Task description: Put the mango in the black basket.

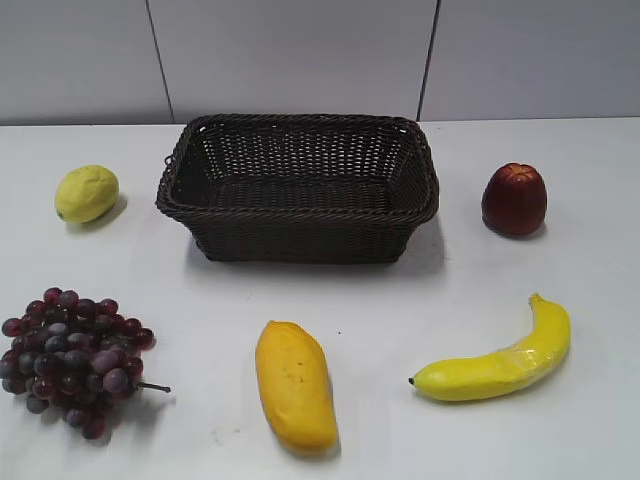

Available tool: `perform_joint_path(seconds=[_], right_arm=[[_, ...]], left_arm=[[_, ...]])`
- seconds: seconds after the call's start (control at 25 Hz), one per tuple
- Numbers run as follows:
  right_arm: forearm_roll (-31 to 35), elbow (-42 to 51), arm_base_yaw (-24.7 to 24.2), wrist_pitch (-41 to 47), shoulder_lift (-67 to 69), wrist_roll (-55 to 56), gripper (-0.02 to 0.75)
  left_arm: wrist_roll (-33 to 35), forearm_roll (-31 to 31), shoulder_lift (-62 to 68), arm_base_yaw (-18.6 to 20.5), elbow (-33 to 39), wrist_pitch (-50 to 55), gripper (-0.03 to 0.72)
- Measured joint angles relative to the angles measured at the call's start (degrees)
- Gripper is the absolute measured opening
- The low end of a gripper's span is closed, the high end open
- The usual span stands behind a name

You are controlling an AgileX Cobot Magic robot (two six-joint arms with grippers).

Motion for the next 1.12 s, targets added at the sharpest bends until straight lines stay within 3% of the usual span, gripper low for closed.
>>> perform_joint_path(seconds=[0.68, 1.12], right_arm=[[1.0, -0.1, 0.0, -0.1, 0.7, -1.6, 0.587], [2.6, -3.3, 0.3, -4.6, 21.4, -2.6, 0.587]], left_arm=[[0.0, 0.0, 0.0, 0.0, 0.0, 0.0, 0.487], [0.0, 0.0, 0.0, 0.0, 0.0, 0.0, 0.487]])
